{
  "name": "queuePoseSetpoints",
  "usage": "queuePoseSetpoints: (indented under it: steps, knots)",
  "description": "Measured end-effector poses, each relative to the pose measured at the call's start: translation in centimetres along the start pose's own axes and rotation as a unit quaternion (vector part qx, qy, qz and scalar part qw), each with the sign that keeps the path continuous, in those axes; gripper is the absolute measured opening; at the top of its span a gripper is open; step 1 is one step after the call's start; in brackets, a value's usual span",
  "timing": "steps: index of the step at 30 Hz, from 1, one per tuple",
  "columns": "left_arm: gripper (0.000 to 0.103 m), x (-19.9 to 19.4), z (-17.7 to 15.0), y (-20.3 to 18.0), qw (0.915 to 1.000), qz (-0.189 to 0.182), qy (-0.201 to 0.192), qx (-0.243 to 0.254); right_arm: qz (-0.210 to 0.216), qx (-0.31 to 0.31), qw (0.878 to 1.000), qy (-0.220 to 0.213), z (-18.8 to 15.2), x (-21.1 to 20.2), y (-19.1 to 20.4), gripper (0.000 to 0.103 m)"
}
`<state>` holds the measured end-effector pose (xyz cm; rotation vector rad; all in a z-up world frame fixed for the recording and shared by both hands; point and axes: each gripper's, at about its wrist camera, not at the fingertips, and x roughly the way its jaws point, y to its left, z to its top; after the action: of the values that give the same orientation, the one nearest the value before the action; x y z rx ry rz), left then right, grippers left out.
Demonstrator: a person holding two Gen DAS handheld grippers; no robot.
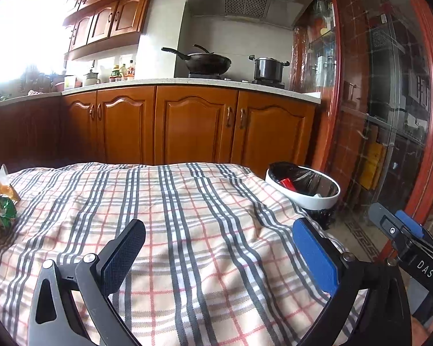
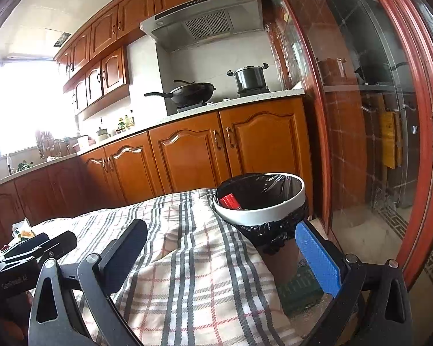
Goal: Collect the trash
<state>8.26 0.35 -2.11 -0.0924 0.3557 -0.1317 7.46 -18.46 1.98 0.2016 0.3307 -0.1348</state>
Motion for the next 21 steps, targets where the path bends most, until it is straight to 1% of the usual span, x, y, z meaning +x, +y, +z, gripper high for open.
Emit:
queuePoseSetpoints:
  steps: [8, 13, 21]
  knots:
    - [0.102, 0.9, -0.1, 0.5, 0.9999, 0.013, 0.008, -0.001, 0.0, -0.012, 1.0, 0.018, -0.6, 0.6, 0.6, 0.103]
    - [0.102, 1.2, 0.0, 0.6, 0.9998, 0.019, 0.011, 0.0, 0.001, -0.012, 1.0, 0.022, -0.8, 0.6, 0.7, 0.103]
    - [0.102, 1.4, -0.2, 0.8, 0.9997, 0.023, 0.003, 0.01, 0.008, -0.015, 1.0, 0.019, -0.8, 0.6, 0.7, 0.103]
